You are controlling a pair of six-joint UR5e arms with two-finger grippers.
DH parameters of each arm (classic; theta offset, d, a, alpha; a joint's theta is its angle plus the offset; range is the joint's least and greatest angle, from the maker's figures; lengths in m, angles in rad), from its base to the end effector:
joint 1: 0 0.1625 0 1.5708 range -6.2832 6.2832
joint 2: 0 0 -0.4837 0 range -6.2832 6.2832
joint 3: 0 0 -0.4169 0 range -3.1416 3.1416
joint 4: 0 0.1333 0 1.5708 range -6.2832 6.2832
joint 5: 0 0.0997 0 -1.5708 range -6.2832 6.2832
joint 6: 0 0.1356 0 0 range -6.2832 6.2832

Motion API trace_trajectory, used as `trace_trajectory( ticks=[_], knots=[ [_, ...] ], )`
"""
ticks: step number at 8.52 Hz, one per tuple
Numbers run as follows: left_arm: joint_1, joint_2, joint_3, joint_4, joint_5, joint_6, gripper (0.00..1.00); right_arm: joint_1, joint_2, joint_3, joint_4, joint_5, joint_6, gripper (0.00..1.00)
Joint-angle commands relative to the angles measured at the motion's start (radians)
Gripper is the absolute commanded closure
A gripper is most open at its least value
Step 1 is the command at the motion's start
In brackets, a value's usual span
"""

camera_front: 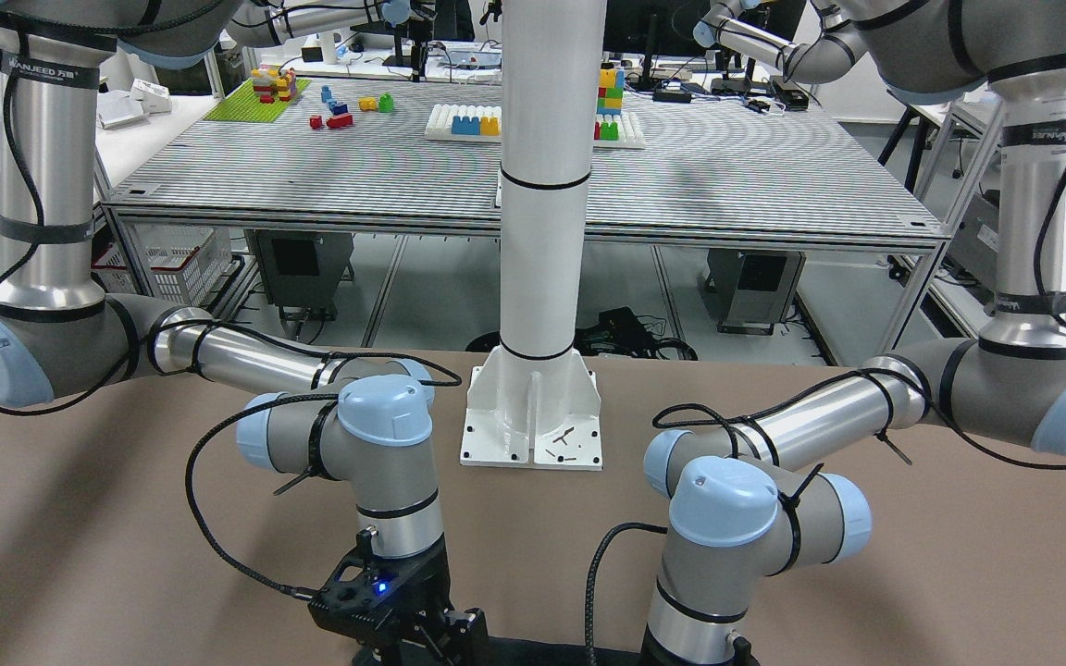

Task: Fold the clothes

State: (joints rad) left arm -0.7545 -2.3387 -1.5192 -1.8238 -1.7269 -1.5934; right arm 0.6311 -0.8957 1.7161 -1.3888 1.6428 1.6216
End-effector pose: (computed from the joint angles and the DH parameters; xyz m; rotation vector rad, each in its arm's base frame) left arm 0.5186 -0.6415 0.2303 0.2159 0.9725 -0.6377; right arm -0.5361 -0.5448 0.2239 0.2271 -0.9947 0.5868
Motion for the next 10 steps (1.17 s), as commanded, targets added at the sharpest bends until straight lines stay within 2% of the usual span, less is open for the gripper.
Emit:
trace_trajectory(
  ticks=[1,2,5,7,9,10],
  knots=[
    [-0.002,0.070,-0.053,-0.029,-0.016,0.033,0.06,-0.106,-0.011,0.004,-0.004,-0.056,0.055,0.94],
    [0.000,0.085,-0.055,-0.047,-0.016,0.042,0.06,-0.150,-0.029,-0.004,-0.004,-0.105,0.055,1.00],
    [0.001,0.099,-0.055,-0.064,-0.016,0.046,0.06,-0.162,-0.011,-0.110,0.008,-0.123,0.043,1.00],
    [0.001,0.099,-0.055,-0.064,-0.013,0.047,0.06,-0.140,0.041,-0.223,0.063,-0.190,0.034,1.00],
    [0.003,0.099,-0.053,-0.064,-0.013,0.047,0.06,-0.090,0.102,-0.385,0.163,-0.193,0.008,1.00],
    [0.003,0.099,-0.053,-0.064,-0.011,0.047,0.06,-0.061,0.106,-0.410,0.192,-0.193,-0.021,1.00]
  ],
)
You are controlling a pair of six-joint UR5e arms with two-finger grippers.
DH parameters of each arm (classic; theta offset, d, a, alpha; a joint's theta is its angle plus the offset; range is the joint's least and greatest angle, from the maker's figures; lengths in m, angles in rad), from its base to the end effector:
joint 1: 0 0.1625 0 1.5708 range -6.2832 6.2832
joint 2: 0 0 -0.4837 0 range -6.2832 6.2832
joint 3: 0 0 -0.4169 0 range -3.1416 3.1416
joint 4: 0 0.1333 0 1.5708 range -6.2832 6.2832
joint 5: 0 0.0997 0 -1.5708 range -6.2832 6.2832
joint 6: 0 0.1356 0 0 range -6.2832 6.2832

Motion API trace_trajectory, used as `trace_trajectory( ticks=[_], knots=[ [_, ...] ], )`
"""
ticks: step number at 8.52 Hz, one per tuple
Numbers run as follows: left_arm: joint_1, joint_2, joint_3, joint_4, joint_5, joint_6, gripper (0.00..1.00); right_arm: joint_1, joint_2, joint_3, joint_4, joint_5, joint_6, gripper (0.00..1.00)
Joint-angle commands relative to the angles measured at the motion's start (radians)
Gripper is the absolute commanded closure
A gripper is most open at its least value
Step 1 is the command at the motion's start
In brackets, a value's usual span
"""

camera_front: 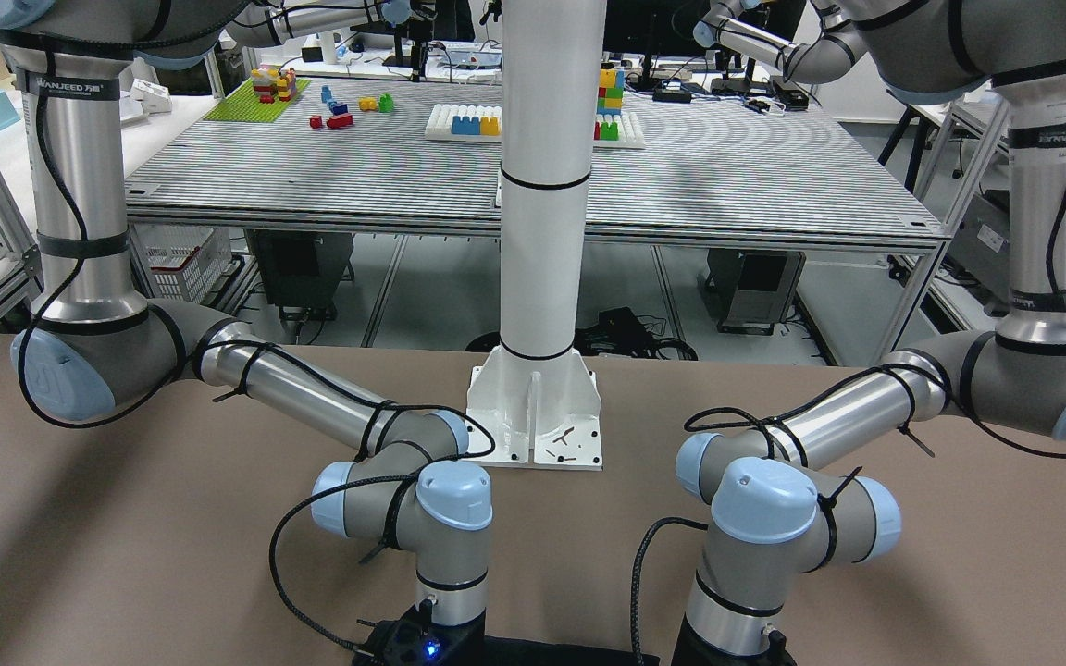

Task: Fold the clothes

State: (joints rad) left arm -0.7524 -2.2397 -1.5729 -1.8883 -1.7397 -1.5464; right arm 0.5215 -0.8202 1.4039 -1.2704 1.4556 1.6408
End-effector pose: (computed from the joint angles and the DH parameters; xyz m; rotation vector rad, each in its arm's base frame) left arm 0.5034 -0.6226 0.2730 0.2337 0.9864 -0.5824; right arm -0.6587 -0.5501 0.2948 0.3075 -0.8504 0.6023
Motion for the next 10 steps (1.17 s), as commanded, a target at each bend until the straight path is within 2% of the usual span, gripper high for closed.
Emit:
trace_trajectory(
  ticks=[1,2,4,6,7,8,9,10],
  knots=[
    [0.002,-0.001,0.001,0.000,0.002,0.000,0.06,0.096,0.041,-0.103,0.074,-0.003,-0.085,1.00],
    [0.002,-0.001,0.001,0.000,0.002,0.000,0.06,0.144,0.052,-0.129,0.074,0.008,-0.114,1.00],
    [0.005,0.002,0.001,0.000,0.003,-0.001,0.06,0.213,0.149,-0.259,0.075,0.025,-0.137,1.00],
    [0.036,0.002,-0.002,0.001,0.011,-0.003,0.06,0.248,0.186,-0.258,0.074,0.076,-0.153,1.00],
    [0.074,0.002,-0.001,-0.002,0.018,-0.001,0.06,0.249,0.199,-0.250,0.074,0.092,-0.153,0.48],
    [0.100,0.002,-0.002,-0.002,0.020,-0.007,0.06,0.249,0.203,-0.243,0.072,0.103,-0.163,0.14],
    [0.132,0.002,0.001,-0.002,0.050,-0.011,0.10,0.249,0.200,-0.223,0.072,0.117,-0.186,0.07],
    [0.183,-0.004,0.008,-0.003,0.107,-0.017,0.53,0.249,0.196,-0.217,0.072,0.117,-0.190,0.07]
  ],
)
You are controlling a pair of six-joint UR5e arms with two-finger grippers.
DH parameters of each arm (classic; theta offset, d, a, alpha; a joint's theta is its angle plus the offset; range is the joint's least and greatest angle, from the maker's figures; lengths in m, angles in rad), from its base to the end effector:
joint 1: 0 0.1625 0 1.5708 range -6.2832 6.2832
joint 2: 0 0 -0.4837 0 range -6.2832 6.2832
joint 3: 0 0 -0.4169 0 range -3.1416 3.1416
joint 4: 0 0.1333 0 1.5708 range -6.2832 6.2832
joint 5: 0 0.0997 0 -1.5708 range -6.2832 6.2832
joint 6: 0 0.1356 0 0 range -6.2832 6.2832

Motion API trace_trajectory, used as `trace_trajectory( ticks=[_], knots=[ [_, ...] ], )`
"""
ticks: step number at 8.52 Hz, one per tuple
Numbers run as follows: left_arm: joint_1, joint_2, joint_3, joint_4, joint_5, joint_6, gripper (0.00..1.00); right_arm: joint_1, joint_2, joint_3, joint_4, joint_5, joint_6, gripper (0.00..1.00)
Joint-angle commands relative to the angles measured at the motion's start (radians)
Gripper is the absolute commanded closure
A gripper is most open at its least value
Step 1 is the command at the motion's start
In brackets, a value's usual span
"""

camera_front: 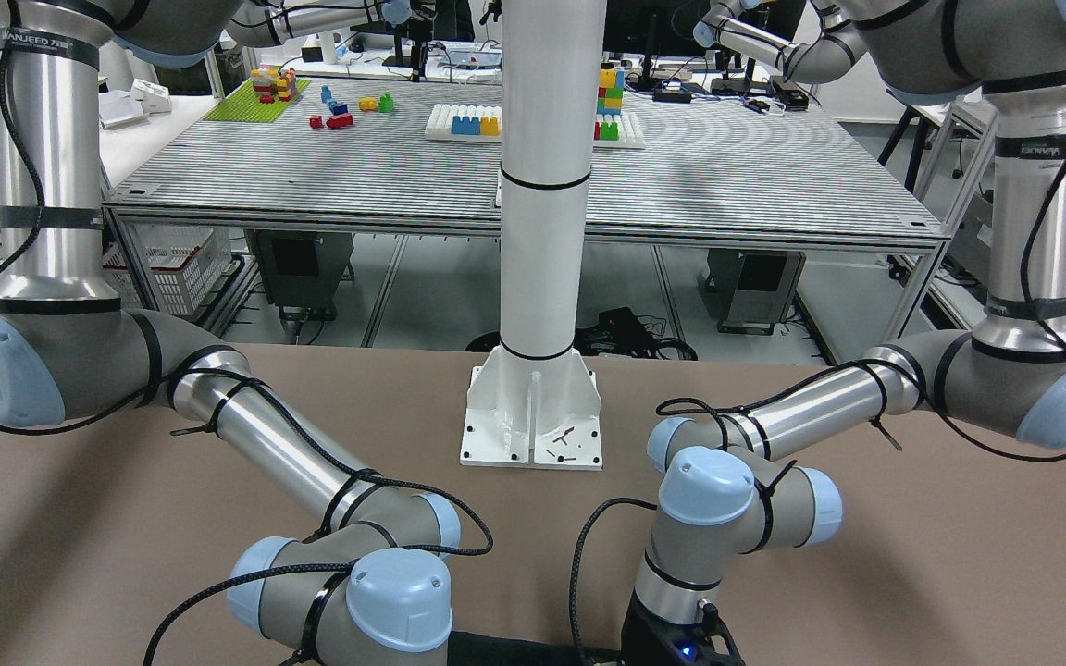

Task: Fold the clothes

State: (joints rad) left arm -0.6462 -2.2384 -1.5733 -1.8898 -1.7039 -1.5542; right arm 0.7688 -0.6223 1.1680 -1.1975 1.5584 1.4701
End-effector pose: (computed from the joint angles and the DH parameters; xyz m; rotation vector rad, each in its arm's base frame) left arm 0.5639 -0.5697 0.2740 0.2084 0.9852 -0.5105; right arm -0.5657 -0.7350 0.2311 0.4047 -0.8436 0.6254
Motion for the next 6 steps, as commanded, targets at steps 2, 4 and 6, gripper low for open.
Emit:
trace_trajectory(
  ticks=[2,4,6],
  knots=[
    [0.089,-0.023,0.068,-0.005,0.078,-0.006,1.00,0.001,-0.039,0.063,0.000,0.015,-0.030,0.07],
    [0.035,-0.103,0.198,-0.018,0.078,-0.007,1.00,0.000,-0.072,0.096,0.000,0.015,-0.053,0.07],
    [-0.050,-0.211,0.431,-0.144,0.075,-0.006,1.00,0.000,-0.073,0.098,-0.001,0.015,-0.053,0.07]
  ],
)
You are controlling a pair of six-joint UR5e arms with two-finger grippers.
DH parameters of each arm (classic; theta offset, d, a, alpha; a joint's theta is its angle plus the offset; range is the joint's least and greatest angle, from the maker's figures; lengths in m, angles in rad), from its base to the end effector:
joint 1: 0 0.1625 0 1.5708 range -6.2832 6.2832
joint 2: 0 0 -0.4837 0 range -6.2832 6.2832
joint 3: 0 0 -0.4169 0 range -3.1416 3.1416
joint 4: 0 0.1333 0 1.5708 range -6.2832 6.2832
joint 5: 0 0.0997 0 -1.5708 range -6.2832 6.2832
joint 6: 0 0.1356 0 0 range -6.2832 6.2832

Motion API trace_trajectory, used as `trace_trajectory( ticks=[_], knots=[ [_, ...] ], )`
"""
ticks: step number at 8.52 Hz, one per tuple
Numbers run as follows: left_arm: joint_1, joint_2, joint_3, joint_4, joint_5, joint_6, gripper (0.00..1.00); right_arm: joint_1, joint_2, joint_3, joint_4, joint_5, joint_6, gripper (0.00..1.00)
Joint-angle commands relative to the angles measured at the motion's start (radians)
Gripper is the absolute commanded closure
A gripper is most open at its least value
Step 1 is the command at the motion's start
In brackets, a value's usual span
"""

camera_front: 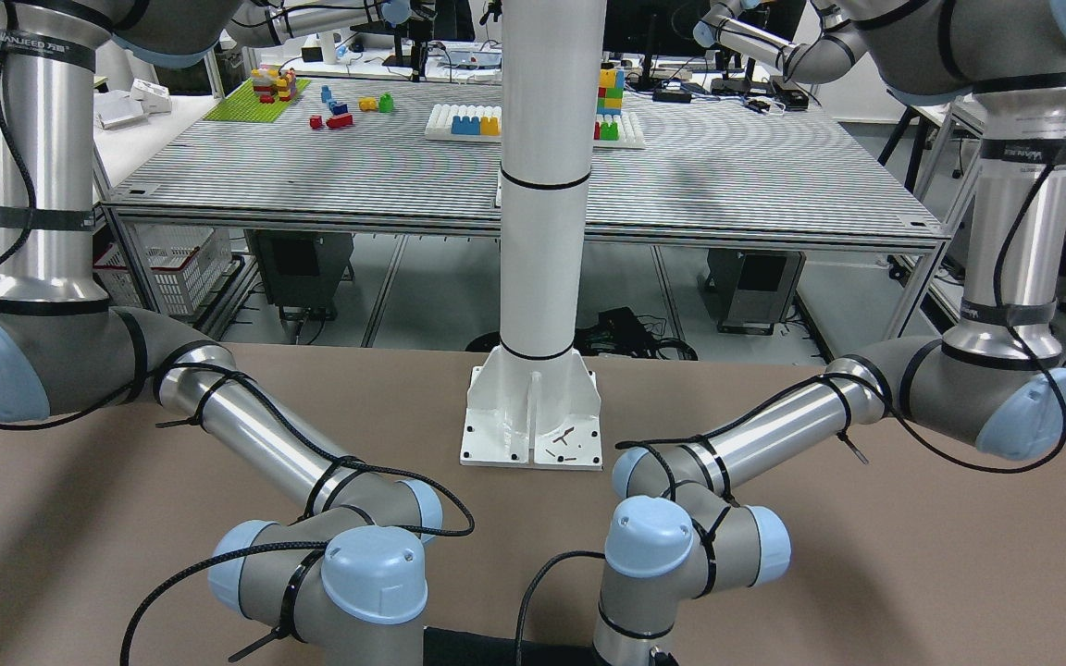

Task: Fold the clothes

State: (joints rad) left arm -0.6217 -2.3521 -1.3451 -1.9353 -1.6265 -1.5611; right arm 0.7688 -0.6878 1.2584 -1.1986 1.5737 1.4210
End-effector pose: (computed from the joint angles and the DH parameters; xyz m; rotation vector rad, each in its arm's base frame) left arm 0.6282 -0.6048 0.2887 0.2396 0.9025 -0.5420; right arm -0.5494 -0.7163 0.2434 0.4218 -0.8590 0.5705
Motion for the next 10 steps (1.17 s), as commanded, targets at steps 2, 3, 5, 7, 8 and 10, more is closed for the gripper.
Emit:
trace_trajectory(
  ticks=[2,3,5,7,8,10],
  knots=[
    [-0.140,-0.183,0.402,-0.201,-0.015,0.016,1.00,0.000,-0.013,0.007,0.001,0.000,-0.020,0.07],
    [-0.162,-0.188,0.432,-0.220,-0.036,0.044,1.00,0.000,-0.018,0.007,0.002,0.002,-0.023,0.07],
    [-0.180,-0.191,0.375,-0.218,-0.081,0.056,0.99,0.000,-0.019,0.018,0.001,0.002,-0.025,0.06],
    [-0.205,-0.179,0.279,-0.208,-0.175,0.062,0.06,0.000,-0.025,0.051,-0.009,0.084,-0.028,0.06],
    [-0.240,-0.147,0.241,-0.202,-0.240,0.064,0.06,0.001,-0.041,0.062,-0.012,0.138,-0.062,0.06],
    [-0.283,-0.046,0.141,-0.200,-0.289,0.152,0.06,0.013,-0.105,0.160,-0.102,0.141,-0.173,0.06]
  ],
)
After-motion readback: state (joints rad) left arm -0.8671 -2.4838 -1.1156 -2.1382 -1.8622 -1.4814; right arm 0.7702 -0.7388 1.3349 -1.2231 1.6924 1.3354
